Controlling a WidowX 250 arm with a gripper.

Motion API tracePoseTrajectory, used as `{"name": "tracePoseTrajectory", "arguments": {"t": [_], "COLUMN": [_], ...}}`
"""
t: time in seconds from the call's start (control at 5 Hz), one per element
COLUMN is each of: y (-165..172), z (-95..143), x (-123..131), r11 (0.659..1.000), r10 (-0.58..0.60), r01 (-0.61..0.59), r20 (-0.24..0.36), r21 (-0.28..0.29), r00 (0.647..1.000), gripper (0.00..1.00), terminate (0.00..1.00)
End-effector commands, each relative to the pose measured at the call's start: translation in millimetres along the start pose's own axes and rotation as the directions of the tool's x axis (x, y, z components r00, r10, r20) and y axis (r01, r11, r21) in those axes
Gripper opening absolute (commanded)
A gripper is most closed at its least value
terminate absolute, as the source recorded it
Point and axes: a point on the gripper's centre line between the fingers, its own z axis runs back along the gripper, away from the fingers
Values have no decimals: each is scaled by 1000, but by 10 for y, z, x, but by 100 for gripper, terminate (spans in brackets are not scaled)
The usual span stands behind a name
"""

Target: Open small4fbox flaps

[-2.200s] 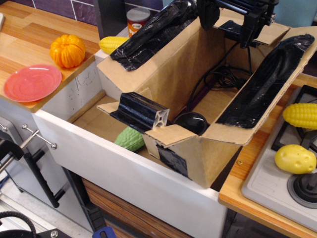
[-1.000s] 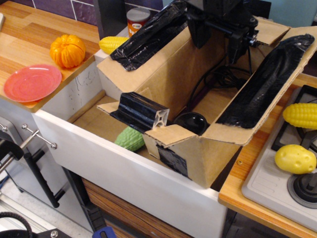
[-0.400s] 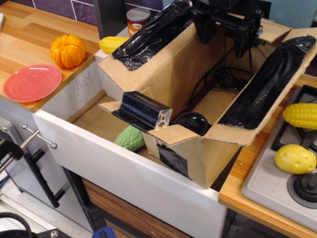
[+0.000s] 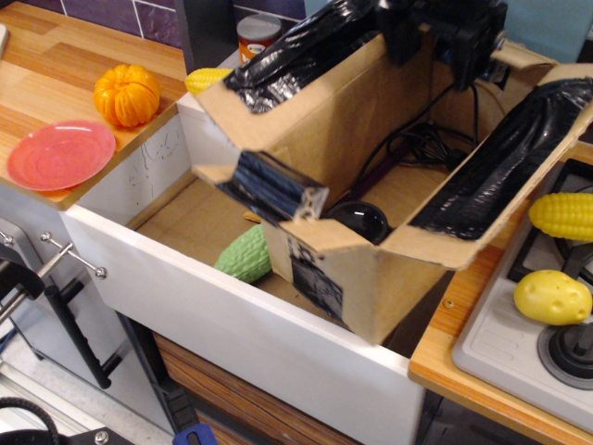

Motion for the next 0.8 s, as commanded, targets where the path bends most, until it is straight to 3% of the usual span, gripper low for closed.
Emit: {"name": "tracePoseTrajectory", "arguments": {"t": [0.0,0.6], "y": [-28,-93], "z": [264,217], "x": [400,647], "r11": [997,985], "r10": [-51,-88], "r01": [43,51], "r20": [116,225], "r21": [72,167], "r00": [992,970], "gripper": [100,100], "terminate": [0,0]}}
